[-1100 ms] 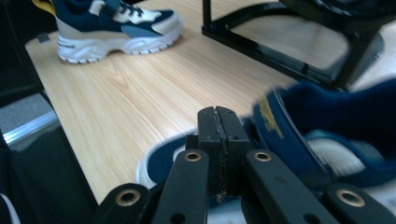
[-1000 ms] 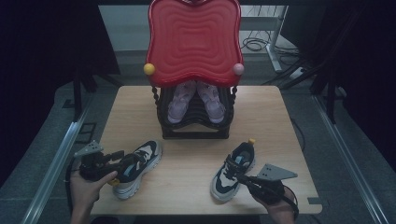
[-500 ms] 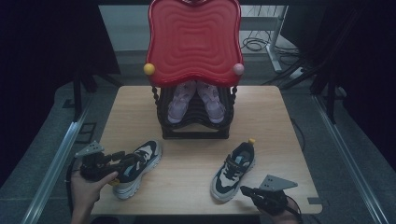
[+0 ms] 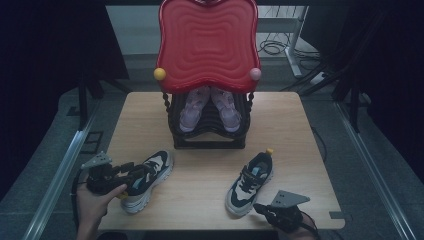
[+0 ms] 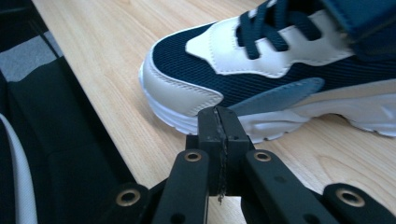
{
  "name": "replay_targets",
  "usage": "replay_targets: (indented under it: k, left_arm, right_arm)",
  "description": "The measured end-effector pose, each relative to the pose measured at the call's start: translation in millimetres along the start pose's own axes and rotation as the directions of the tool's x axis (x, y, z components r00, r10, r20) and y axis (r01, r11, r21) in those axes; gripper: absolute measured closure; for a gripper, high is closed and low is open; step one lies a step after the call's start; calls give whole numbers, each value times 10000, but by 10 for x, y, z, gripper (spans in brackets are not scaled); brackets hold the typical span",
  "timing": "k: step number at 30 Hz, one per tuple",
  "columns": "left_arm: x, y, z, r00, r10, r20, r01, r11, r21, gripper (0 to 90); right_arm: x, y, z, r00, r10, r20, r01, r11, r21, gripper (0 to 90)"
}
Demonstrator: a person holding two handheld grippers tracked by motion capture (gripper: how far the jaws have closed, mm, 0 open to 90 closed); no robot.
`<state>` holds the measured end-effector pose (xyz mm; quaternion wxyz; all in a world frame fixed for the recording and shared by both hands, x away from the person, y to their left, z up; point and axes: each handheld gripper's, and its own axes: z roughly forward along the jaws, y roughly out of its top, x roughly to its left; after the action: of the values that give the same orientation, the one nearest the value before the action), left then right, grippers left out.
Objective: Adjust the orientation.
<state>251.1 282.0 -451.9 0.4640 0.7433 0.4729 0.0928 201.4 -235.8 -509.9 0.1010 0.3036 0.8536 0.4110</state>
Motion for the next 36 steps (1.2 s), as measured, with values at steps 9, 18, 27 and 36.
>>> replay_targets:
  k: [9,18,27,36]
  left_arm:
    - [-1,-6,20,10000,-3,35,3,10000,86,434]
    - [5,-11,17,10000,-12,15,12,10000,96,433]
    - [24,-15,6,10000,-51,-43,51,10000,73,433]
    - [25,-17,-2,10000,-52,-36,52,10000,82,433]
  right_arm:
    - [37,0,74,9995,-146,-275,151,9997,194,900]
    - [65,17,141,9992,-243,-316,251,9994,253,900]
    - [76,36,178,9990,-219,-382,227,9995,220,900]
    - [129,105,248,9992,-291,-267,297,9993,212,900]
